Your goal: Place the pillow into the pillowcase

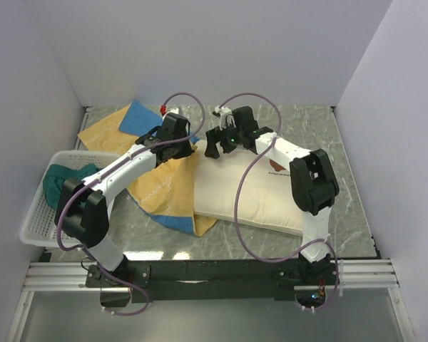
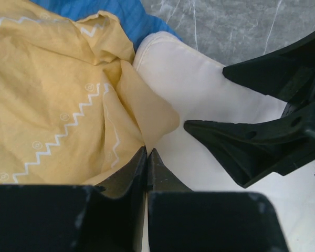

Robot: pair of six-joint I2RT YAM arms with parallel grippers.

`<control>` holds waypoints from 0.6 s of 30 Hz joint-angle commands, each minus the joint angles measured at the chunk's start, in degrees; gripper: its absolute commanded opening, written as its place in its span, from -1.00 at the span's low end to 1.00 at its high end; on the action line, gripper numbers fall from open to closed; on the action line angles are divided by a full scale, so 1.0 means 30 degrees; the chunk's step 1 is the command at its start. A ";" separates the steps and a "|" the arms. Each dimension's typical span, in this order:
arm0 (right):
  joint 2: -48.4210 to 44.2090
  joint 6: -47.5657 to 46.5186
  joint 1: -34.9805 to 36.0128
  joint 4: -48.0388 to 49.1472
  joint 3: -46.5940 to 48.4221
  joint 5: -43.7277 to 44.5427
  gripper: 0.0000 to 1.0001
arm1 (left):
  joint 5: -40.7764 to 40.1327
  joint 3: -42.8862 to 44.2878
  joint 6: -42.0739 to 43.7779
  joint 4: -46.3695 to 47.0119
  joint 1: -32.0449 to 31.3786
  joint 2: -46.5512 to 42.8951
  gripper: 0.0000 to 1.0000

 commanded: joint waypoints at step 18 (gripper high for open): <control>-0.5980 0.0710 0.0859 -0.0027 -0.4595 -0.0428 -1.00 | -0.1082 0.0284 -0.0498 0.0596 0.0148 -0.0461 -0.89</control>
